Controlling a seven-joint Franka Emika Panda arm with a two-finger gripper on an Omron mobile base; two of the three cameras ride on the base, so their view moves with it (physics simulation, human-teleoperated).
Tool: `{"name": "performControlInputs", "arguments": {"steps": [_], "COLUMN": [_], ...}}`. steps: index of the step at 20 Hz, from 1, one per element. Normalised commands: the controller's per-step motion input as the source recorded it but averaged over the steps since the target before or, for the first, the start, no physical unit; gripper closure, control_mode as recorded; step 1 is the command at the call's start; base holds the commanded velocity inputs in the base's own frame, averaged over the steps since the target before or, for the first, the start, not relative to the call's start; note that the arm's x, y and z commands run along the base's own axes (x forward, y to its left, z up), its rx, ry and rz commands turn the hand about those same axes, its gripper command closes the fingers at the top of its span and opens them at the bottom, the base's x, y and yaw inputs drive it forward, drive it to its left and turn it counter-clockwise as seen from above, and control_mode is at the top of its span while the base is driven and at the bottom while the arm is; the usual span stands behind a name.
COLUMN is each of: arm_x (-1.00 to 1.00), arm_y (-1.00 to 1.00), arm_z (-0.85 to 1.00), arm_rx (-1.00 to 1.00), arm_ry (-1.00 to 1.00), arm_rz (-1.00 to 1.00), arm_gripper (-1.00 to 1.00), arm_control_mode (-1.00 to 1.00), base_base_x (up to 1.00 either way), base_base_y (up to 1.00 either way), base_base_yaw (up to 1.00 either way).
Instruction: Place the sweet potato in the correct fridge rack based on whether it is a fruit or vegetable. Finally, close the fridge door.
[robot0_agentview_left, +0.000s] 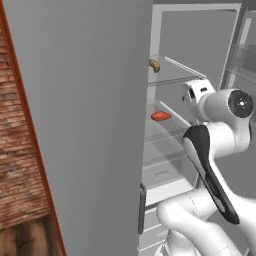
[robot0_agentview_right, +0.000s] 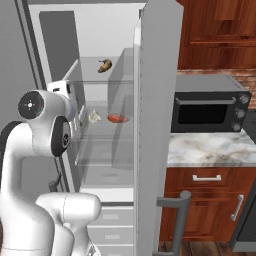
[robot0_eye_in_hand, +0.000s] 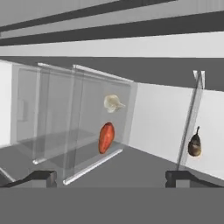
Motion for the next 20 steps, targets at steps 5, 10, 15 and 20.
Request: {"name": "performControlInputs", "arguments": {"steps": [5, 10, 15, 20], "arm_x": [-0.49, -0.67, -0.04, 0.00], "arm_y": [0.13, 0.00, 0.02, 0.00], "arm_z": [-0.09, -0.56, -0.18, 0.00], "arm_rx": [0.00, 0.00, 0.00, 0.00], "arm_ry": [0.39, 0.09, -0.02, -0.04], "arm_rz": [0.00, 0.00, 0.00, 0.00], "arm_gripper": [-1.00, -1.00, -1.00, -1.00], "arm_control_mode": [-1.00, -1.00, -1.00, -1.00], "base_base_x": [0.00, 0.00, 0.00, 0.00], "base_base_y": [0.00, 0.00, 0.00, 0.00], "base_base_yaw": [0.00, 0.00, 0.00, 0.00]}}
